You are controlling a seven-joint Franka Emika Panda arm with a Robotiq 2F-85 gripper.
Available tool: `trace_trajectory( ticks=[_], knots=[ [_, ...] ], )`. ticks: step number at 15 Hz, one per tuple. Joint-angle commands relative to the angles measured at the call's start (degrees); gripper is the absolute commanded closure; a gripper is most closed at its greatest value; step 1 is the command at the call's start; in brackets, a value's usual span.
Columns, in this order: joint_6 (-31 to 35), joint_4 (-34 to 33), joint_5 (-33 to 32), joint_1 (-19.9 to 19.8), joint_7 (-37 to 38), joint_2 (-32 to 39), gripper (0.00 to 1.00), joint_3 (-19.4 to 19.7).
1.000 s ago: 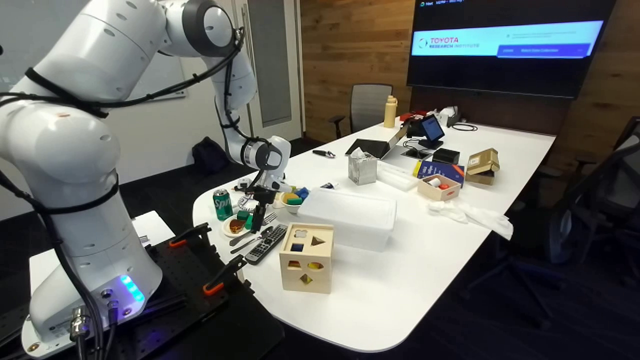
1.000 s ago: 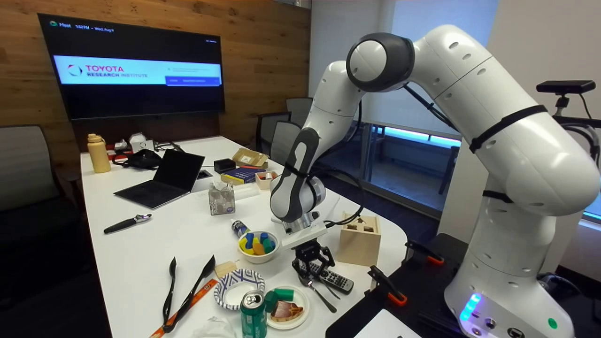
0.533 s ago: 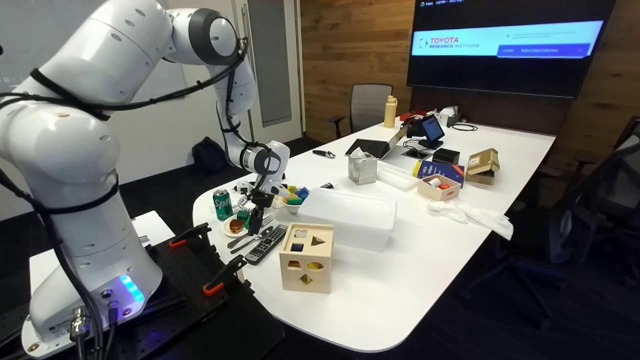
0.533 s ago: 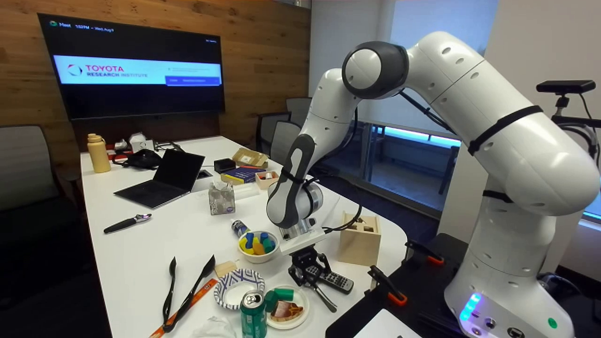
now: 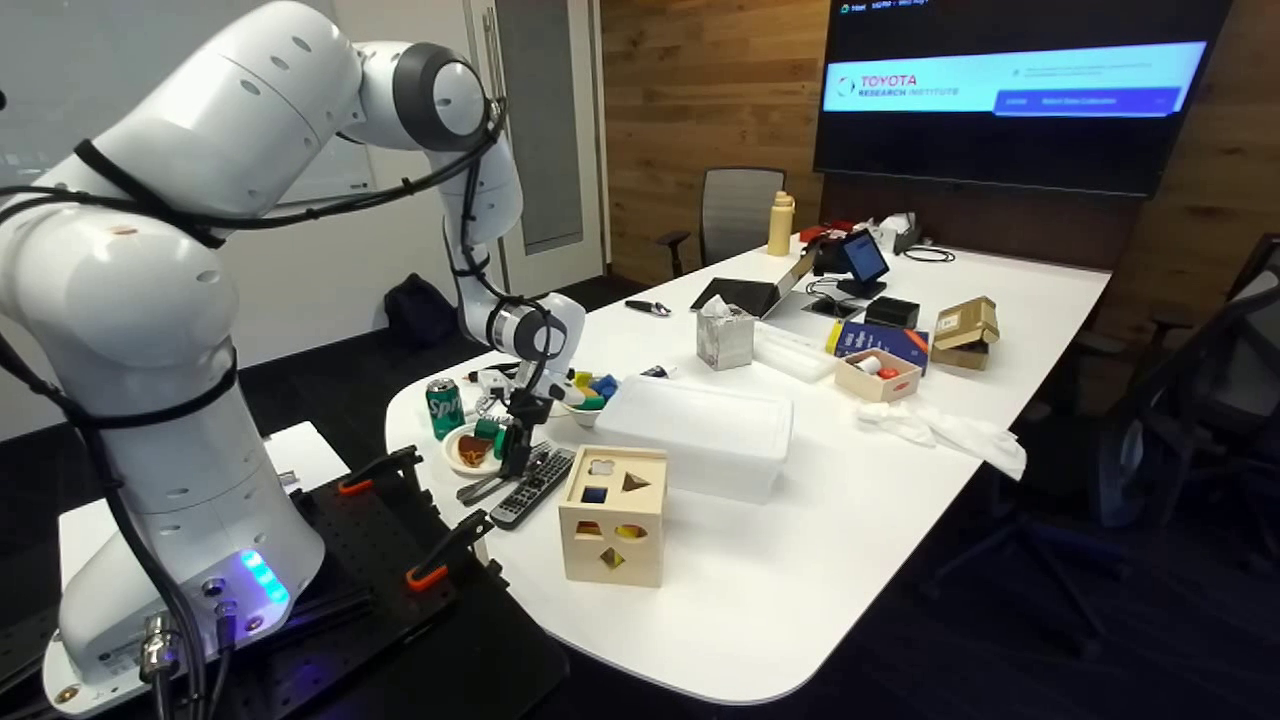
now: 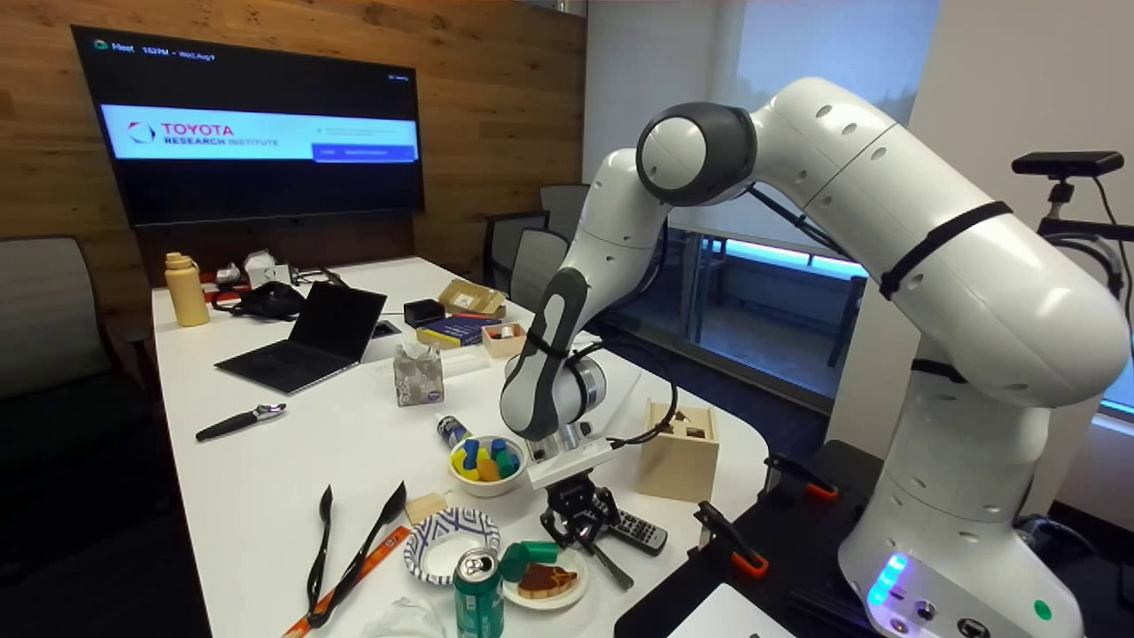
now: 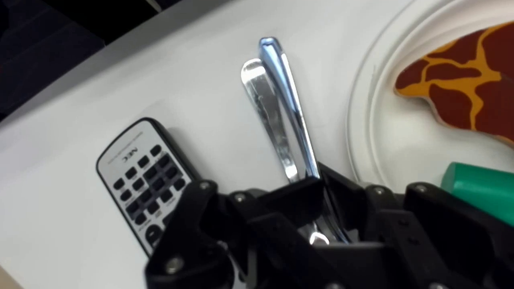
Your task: Use the spoon to stir the contents in the bowl
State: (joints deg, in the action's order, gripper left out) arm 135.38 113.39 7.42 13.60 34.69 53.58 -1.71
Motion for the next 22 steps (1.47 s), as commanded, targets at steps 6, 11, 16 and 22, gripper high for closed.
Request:
trace_trajectory(
  ticks=[6,11,16,22],
  knots=[
    [1.10,0.87,1.98,-2.87,-9.31,-1.35,0.42,-0.68],
    [3.11,3.09,1.36,-4.40,-15.60,-4.30,0.01,-1.45],
    [1.36,4.13,-0.15,-3.59,-18.61,-8.78,0.00,-1.14],
    [-2.32,2.11,-4.66,-1.21,-19.75,-13.16,0.00,-0.91]
  ],
)
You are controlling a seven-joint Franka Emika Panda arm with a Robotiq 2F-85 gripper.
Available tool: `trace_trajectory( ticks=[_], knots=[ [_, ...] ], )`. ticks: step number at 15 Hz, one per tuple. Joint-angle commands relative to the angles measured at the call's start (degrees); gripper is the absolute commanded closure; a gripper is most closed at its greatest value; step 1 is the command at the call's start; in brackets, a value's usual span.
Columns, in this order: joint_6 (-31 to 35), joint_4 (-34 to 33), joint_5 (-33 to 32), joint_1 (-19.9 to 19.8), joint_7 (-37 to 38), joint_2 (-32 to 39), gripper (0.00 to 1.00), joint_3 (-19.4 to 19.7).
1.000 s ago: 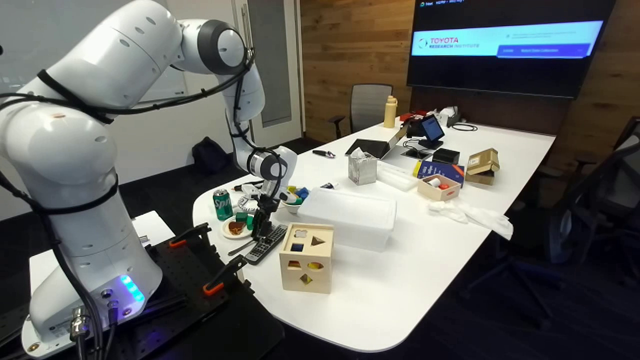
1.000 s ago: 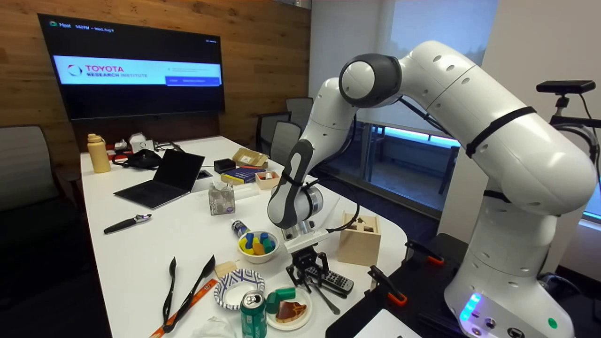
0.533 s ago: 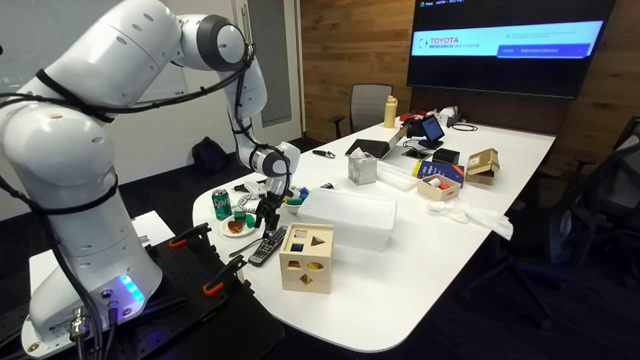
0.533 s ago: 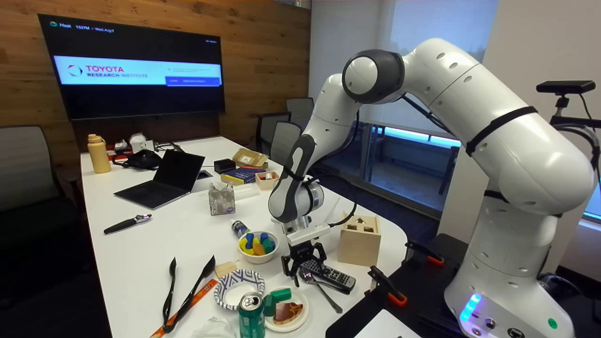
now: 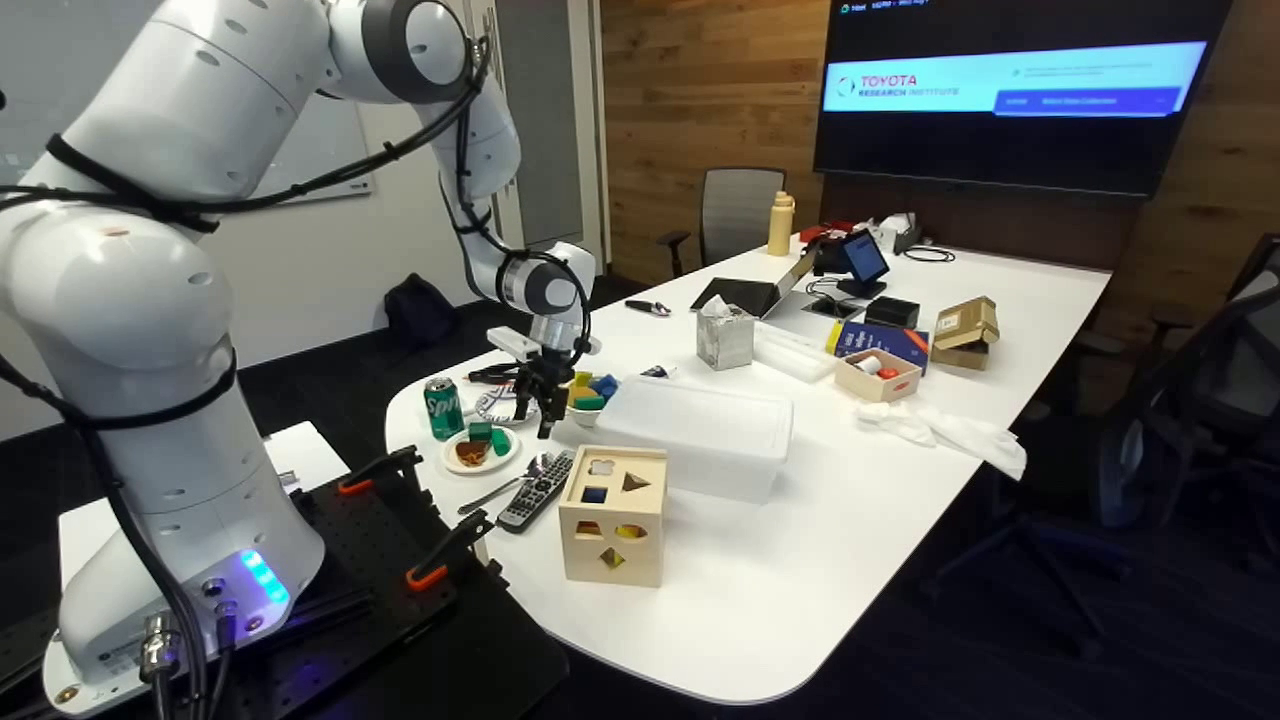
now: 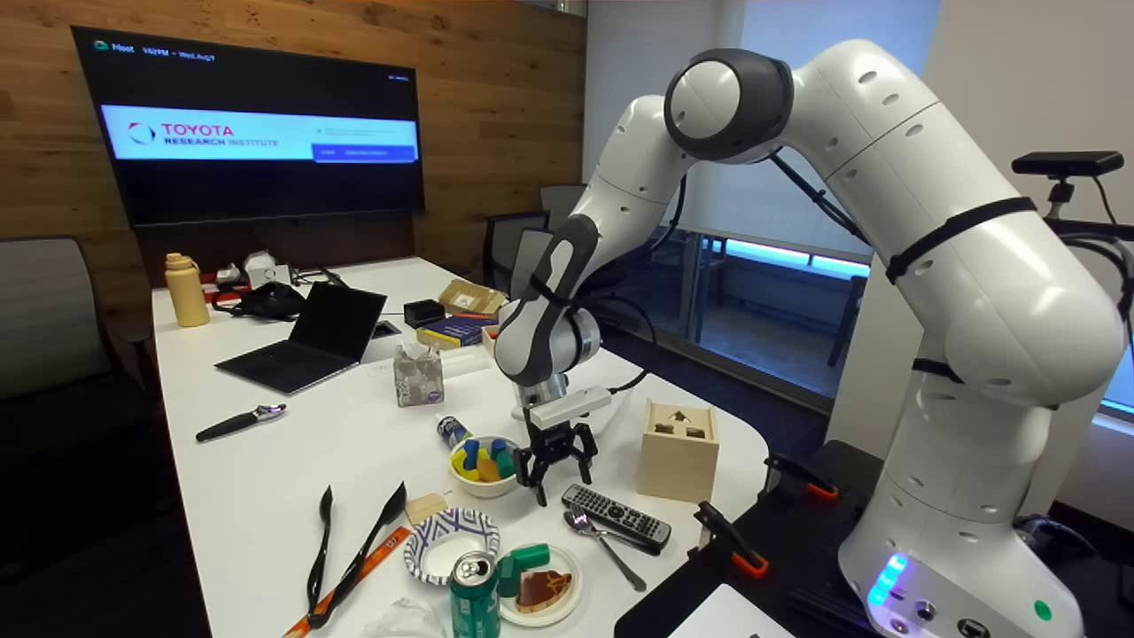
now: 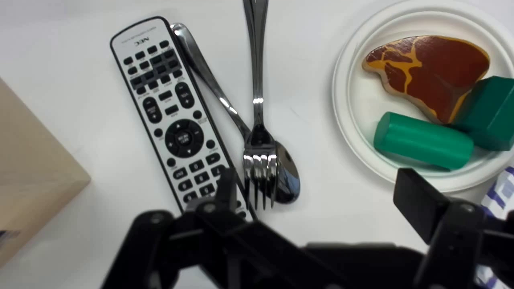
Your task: Use the spoon to stir the contents in the bowl
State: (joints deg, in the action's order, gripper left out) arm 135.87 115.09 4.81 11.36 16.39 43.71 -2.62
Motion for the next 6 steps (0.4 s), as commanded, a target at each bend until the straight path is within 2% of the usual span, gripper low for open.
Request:
trace_trajectory(
  ticks=[1,6],
  knots=[
    [-3.18,0.13,-2.68,1.28,-1.82,-3.79,0.00,-0.08],
    [-2.60,0.26,-5.18,2.06,-2.10,-4.86,0.00,0.07]
  ],
)
